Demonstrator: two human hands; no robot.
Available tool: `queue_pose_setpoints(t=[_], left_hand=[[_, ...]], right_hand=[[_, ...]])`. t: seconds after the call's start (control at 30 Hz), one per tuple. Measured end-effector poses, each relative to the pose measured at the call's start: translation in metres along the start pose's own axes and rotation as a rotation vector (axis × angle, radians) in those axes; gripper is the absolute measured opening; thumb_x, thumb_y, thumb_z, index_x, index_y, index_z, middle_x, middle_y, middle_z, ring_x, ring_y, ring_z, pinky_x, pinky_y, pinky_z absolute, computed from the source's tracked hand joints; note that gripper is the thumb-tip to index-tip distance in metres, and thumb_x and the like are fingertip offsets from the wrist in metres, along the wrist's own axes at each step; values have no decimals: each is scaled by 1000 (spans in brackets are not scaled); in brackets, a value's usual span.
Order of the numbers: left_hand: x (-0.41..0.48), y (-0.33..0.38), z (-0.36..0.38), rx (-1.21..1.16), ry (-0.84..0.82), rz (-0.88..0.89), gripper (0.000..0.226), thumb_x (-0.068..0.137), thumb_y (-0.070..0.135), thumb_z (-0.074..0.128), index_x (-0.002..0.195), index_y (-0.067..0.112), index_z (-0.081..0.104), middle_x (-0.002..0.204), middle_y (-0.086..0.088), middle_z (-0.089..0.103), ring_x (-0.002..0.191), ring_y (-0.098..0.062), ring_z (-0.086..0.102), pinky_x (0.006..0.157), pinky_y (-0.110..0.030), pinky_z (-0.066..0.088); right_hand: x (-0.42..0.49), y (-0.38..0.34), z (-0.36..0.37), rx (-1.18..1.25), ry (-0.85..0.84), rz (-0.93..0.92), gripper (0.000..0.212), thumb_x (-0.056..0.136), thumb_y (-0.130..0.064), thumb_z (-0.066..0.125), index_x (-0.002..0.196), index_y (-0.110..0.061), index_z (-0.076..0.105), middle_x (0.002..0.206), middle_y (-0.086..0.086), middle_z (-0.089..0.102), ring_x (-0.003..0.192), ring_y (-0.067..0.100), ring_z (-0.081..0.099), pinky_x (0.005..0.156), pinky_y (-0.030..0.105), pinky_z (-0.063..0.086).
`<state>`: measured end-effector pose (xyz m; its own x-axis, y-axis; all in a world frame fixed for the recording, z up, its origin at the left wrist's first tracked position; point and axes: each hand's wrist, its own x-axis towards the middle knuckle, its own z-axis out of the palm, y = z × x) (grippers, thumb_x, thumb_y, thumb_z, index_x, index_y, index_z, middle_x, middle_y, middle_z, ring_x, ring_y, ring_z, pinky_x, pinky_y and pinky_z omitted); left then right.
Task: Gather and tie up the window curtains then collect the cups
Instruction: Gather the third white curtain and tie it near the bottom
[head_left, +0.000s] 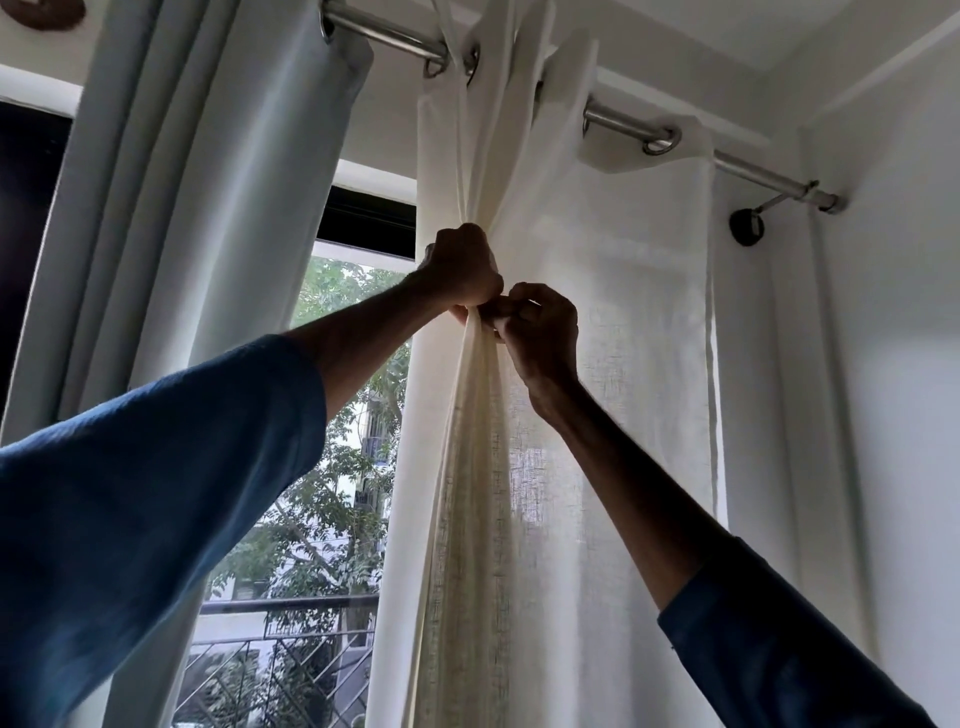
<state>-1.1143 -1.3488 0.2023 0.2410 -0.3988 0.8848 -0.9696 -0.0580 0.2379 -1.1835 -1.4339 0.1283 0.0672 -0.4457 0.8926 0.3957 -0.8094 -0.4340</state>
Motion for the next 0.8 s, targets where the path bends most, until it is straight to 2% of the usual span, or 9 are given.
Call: queue_pose_setpoints(t=[0.17,0.23,0.33,0.47,0.57,0.63,0.7,0.73,0.8], left_hand=[[1,-7,2,55,-6,69,17,81,3,62,95,3,73,91,-16,74,54,-29,71,49,-39,61],[1,-10,3,69,20,107,22,79,5,63,99,4,72,101,-15,72,67,-32,73,60,-41,63],[2,-17,3,96,46,135,30,73,7,63,101,11,73,108,-12,71,97,-34,69,84,-41,60],[1,-24,2,42,23,189,34,70,3,62,98,17,76,111,-6,72,104,-25,67,90,-38,57],[-2,-28,-2,27,17,237,38,70,4,59,101,19,76,116,-4,71,105,-22,67,92,-34,56],[-2,-30,-3,27,20,251,40,70,6,57,102,20,76,117,-3,71,108,-21,66,94,-33,55],[-2,-33,-4,27,20,254,40,70,7,57,103,20,75,116,-4,71,109,-22,66,94,-34,55],[-2,-33,-5,30,17,256,40,69,7,57,103,20,75,115,-4,71,109,-22,66,93,-35,56],[-1,-36,-6,44,4,256,40,70,7,57,104,19,74,113,-5,71,107,-22,66,92,-37,56]], right_hand=[[6,2,-14,117,-89,75,18,82,5,64,90,-12,65,86,7,78,86,22,76,82,45,62],[13,15,-27,-93,51,-43,23,81,-2,66,101,-14,66,95,2,78,91,18,74,87,41,60],[29,36,-54,-460,307,-117,53,80,-19,76,127,-8,55,125,7,60,118,25,56,101,27,39],[56,55,-94,-490,395,247,104,77,-54,79,147,1,26,150,17,34,141,36,31,112,46,30],[62,63,-99,-359,290,338,103,69,-73,73,134,-1,39,116,6,53,116,19,48,88,34,45],[69,71,-93,-376,279,215,89,61,-76,71,112,-4,58,99,2,64,100,19,61,75,30,50],[72,69,-78,-472,261,60,46,71,-51,67,80,-6,64,78,5,67,81,23,65,67,34,50],[70,61,-70,-543,248,10,26,75,-32,62,65,-10,53,65,5,55,72,23,59,62,33,42],[64,41,-51,-657,224,-48,30,81,-8,53,60,-19,34,63,8,41,73,29,52,64,33,29]])
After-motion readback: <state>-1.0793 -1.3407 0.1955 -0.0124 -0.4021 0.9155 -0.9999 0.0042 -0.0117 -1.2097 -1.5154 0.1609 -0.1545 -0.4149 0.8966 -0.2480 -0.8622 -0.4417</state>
